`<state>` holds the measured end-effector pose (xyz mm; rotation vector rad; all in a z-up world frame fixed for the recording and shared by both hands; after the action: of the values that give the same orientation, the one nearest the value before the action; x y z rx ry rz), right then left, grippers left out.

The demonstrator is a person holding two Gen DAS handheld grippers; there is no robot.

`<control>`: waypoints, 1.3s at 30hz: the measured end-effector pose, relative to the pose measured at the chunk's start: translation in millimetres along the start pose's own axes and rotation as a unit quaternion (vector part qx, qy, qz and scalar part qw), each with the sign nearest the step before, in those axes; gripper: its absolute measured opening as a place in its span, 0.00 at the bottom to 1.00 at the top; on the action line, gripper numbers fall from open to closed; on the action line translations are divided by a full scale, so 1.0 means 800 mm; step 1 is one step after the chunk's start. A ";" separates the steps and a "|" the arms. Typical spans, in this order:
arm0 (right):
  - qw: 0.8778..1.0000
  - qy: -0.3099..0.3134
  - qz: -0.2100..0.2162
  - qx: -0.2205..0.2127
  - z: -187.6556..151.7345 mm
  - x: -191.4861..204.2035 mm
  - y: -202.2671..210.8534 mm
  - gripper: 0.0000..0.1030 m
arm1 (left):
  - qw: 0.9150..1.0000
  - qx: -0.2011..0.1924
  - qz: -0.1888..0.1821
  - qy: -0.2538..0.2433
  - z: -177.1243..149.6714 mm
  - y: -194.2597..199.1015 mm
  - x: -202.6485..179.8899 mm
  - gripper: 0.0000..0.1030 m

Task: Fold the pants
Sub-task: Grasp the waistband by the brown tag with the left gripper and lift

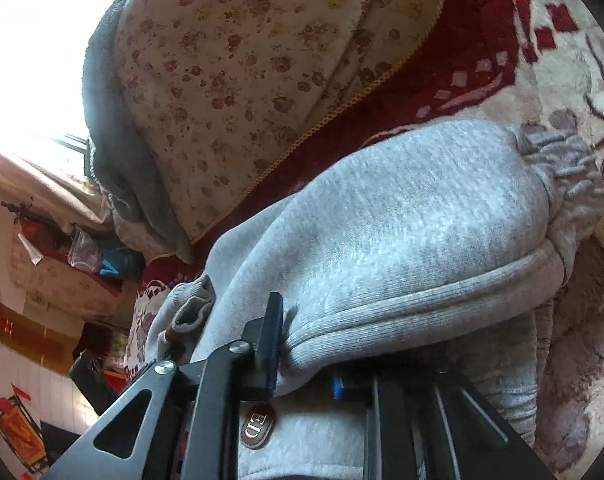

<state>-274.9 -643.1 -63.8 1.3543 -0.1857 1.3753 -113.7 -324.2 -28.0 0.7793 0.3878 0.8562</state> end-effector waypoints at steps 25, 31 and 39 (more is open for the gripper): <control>0.987 0.145 0.064 -0.037 -0.039 0.186 0.094 0.17 | 0.965 -0.112 0.059 0.231 0.018 0.179 0.268 0.11; 0.985 0.164 0.058 -0.018 -0.074 0.194 0.104 0.17 | 0.946 -0.094 0.059 0.306 -0.039 0.175 0.339 0.11; 0.987 0.145 0.064 0.006 -0.097 0.173 0.117 0.17 | 0.926 -0.070 0.059 0.366 -0.108 0.159 0.383 0.11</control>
<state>-349.0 -538.8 69.2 1.1512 -0.0697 1.6657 -44.8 9.7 8.1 0.3247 0.9357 1.2671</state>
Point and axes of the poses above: each gripper's, at about its wrist camera, not at the fingertips, and y roughly against the way its jaws point, x to its left, z to its top, the point moved 1 cm from there along -y, roughly the way its jaws point, and after that the axes turned 5 degrees about x, right-handed, at the moved point
